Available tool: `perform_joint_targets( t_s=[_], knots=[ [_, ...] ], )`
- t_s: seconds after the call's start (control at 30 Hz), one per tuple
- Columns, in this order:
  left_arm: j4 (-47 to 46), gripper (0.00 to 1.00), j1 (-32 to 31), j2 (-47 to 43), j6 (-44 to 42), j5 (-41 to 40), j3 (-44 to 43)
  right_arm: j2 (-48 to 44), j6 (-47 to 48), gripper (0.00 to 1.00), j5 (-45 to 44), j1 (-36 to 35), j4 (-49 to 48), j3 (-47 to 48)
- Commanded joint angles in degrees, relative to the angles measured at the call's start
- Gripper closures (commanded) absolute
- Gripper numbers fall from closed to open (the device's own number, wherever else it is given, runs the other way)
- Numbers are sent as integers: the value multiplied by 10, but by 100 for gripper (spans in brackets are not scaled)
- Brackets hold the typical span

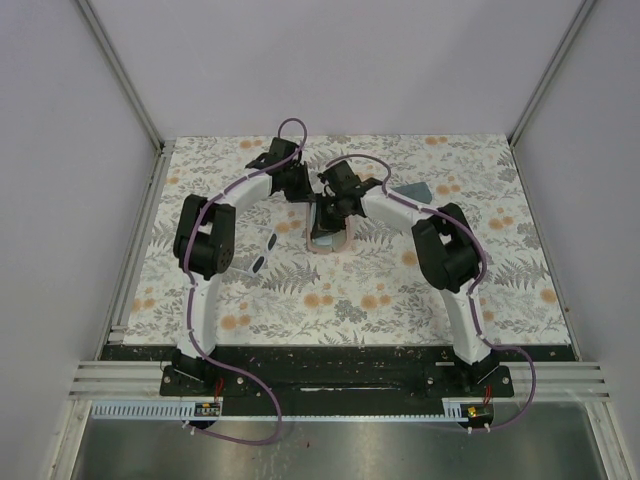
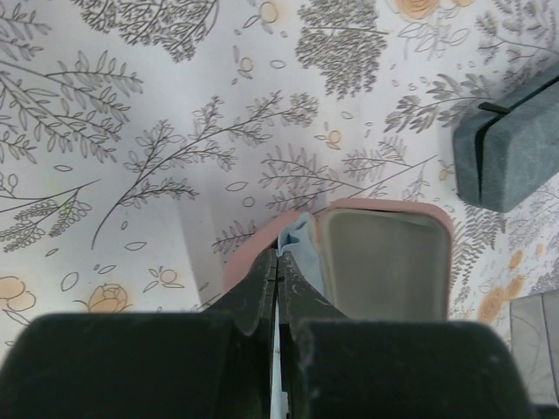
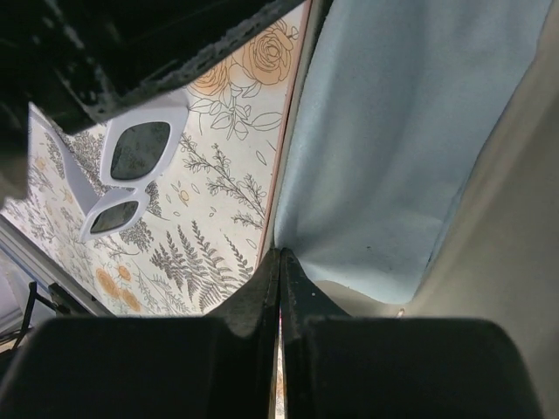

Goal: Organize the sunglasses

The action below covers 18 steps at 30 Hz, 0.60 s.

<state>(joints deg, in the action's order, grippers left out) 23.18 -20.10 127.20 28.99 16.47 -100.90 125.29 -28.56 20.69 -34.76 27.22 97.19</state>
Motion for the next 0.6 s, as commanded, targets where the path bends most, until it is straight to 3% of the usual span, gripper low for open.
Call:
perform_joint_targets(
  t_s=[0.0, 0.23, 0.4, 0.5, 0.57],
  knots=[
    [1, 100, 10, 15, -15, -13, -23, 22, -11, 100, 9, -11, 1, 30],
    [2, 100, 16, 38, -17, -28, -8, 52, -16, 96, 13, -18, 1, 46],
    [-9, 97, 23, 33, -17, -28, 5, 52, -18, 84, 12, -22, 3, 50],
    [-23, 97, 27, 24, -17, -22, 12, 53, -19, 83, 10, -25, 7, 57],
    [-24, 95, 28, 22, -21, -17, 11, 54, -18, 73, 10, -28, 13, 63]
  ],
)
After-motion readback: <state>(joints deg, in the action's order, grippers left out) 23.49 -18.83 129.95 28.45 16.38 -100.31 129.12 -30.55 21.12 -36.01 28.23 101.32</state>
